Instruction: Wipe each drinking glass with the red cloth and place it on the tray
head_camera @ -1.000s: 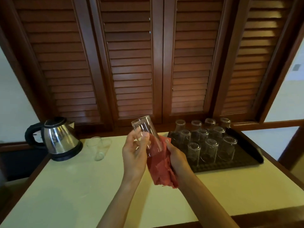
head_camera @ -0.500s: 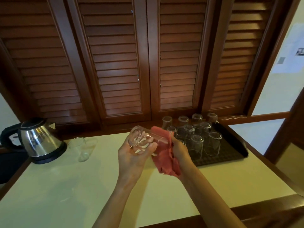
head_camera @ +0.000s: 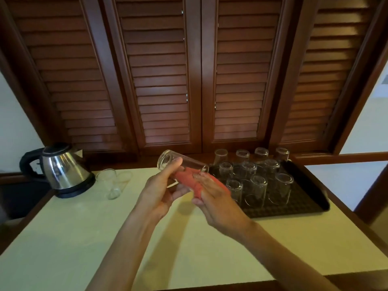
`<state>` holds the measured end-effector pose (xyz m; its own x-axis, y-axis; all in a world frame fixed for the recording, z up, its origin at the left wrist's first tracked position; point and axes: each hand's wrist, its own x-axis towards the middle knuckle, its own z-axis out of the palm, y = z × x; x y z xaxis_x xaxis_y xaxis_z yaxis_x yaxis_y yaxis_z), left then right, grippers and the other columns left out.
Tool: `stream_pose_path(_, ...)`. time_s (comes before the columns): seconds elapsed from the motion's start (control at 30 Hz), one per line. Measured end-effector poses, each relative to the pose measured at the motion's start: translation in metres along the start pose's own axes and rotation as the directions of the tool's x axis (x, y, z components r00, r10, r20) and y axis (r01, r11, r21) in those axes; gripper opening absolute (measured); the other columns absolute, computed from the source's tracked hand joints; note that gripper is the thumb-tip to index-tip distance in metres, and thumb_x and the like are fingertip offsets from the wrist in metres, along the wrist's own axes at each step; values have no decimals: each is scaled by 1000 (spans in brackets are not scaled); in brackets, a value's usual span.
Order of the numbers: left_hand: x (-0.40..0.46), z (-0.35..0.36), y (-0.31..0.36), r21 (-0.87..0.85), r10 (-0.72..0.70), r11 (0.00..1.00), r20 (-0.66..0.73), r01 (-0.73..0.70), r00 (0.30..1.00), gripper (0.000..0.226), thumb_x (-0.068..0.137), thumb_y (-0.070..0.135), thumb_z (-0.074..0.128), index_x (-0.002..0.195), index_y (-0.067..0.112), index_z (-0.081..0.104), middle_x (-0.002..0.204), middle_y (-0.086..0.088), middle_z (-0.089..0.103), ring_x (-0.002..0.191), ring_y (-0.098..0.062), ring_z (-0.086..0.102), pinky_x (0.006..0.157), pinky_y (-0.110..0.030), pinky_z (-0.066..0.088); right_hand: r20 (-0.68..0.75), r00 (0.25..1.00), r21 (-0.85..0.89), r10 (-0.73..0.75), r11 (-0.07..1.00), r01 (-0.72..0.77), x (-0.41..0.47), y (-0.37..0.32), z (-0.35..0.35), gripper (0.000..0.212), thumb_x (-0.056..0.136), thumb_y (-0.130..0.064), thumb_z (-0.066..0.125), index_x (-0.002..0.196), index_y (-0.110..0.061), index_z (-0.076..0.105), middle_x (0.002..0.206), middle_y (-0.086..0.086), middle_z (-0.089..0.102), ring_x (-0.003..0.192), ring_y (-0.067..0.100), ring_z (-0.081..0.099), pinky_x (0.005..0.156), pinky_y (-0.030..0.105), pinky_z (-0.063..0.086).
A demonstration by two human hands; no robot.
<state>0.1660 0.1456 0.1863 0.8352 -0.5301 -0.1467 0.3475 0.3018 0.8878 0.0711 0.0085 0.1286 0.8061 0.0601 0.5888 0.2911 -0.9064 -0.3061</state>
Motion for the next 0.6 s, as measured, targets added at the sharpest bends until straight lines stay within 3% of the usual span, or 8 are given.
stream_pose_path(0.07,4,-1,3,6,-9,1000,6,9,1000,44,76,33,80,107,2,72,104,-16,72,74,-18,78,64,-33,64,101,993,-122,-55,990,67,8,16,-6,60,105,-43,31,138,1,54,146,17,54,142,29,44,124,32,19)
stream_pose_path(0.13,9,0,0,20,46,999,31,-46,998,36,76,31,80,102,5,74,97,-13,74,79,-19,77,68,-32,64,139,983,400,122,901,-169,13,-1,-17,47,106,-37,36,140,-10,53,131,7,65,122,19,61,108,33,46)
stream_pose_path(0.2,12,0,-4,58,127,990,78,-132,989,36,73,29,84,103,10,74,93,-7,76,86,-19,75,70,-29,62,222,882,882,415,300,-363,19,-18,-24,38,102,-37,46,129,-14,60,101,5,71,84,14,69,73,30,59)
stream_pose_path(0.23,15,-2,-5,80,177,979,102,-185,979,40,72,25,89,106,13,73,95,-3,77,88,-16,73,69,-26,60,303,808,939,506,-13,-344,20,-18,-26,42,99,-38,49,126,-10,62,97,9,71,80,17,67,71,32,57)
stream_pose_path(0.3,20,-8,-5,150,269,944,162,-293,950,47,68,21,90,111,17,72,100,2,77,91,-12,73,71,-23,58,468,694,878,547,-378,-294,20,-12,-31,52,101,-41,46,129,0,62,106,20,70,90,26,67,85,39,54)
stream_pose_path(0.47,30,-7,-8,240,314,893,272,-381,909,83,67,20,90,140,0,55,119,-13,75,110,-27,73,92,-34,58,527,597,829,606,-521,-203,4,1,-36,50,104,-34,43,124,6,67,107,23,71,90,32,74,75,37,63)
stream_pose_path(0.53,33,1,-15,252,304,891,286,-377,909,83,69,11,92,141,0,53,125,-20,72,116,-34,72,100,-41,58,516,518,848,683,-493,-194,-4,5,-37,53,105,-31,39,93,5,77,86,20,75,70,30,75,55,35,61)
stream_pose_path(0.6,35,14,-22,295,290,877,305,-380,907,73,69,4,92,134,4,59,122,-18,73,115,-30,73,97,-39,59,442,374,897,815,-390,-209,-18,18,-39,39,106,-29,44,98,-1,69,85,18,73,72,32,71,59,37,59)
